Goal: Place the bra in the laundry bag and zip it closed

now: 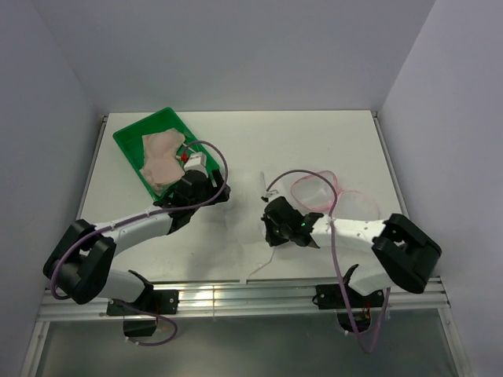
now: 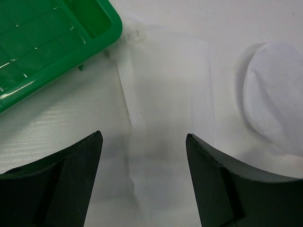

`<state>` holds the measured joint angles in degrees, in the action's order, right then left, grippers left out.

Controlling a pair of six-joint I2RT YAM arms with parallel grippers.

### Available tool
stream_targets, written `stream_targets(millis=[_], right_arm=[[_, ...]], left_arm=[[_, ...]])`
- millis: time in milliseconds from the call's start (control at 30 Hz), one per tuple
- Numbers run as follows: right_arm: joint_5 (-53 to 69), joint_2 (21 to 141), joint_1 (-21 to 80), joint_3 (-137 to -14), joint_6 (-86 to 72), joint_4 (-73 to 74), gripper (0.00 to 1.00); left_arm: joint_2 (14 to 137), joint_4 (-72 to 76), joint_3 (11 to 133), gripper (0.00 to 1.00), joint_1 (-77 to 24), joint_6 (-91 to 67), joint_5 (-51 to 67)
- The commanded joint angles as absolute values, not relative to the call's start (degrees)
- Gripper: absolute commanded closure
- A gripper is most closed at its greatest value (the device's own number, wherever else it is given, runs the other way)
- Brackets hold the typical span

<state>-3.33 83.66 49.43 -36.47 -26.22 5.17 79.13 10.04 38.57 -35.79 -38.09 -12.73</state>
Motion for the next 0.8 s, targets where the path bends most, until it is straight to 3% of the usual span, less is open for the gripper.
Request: stream_targets(millis=[0, 167, 233, 267, 333, 667, 767], right_arm=[[-0.2, 76.9, 50.4, -31.6, -28.3, 9.9, 1.0], [1.8, 72.1, 50.7, -29.2, -30.8, 10.2, 0.97], [0.8, 71.5, 50.8, -29.7, -30.5, 10.6, 0.82], [0.4, 71.3, 50.7, -30.3, -30.2, 10.6, 0.63], [0.3, 70.2, 50.7, -30.8, -29.7, 10.5, 0.44], [0.5, 67.4, 50.7, -30.5, -29.8, 8.4, 0.42], [0.4, 66.9, 50.7, -30.7, -30.1, 8.1, 0.42]], left_arm=[[80.9, 15.1, 39.3, 0.21, -35.4, -36.4, -8.6], [86.5, 19.4, 41.0, 0.2, -35.4, -37.3, -4.1], [88.6, 20.4, 42.5, 0.2, -35.4, -37.9, -1.8], [90.8, 21.2, 43.1, 0.2, -35.2, -38.2, -1.8], [92.8, 22.6, 44.6, 0.19, -34.6, -39.8, -0.6], [106.3, 29.3, 50.7, 0.19, -31.8, -45.1, 3.3], [108.8, 29.9, 51.9, 0.26, -31.7, -45.1, 3.3]])
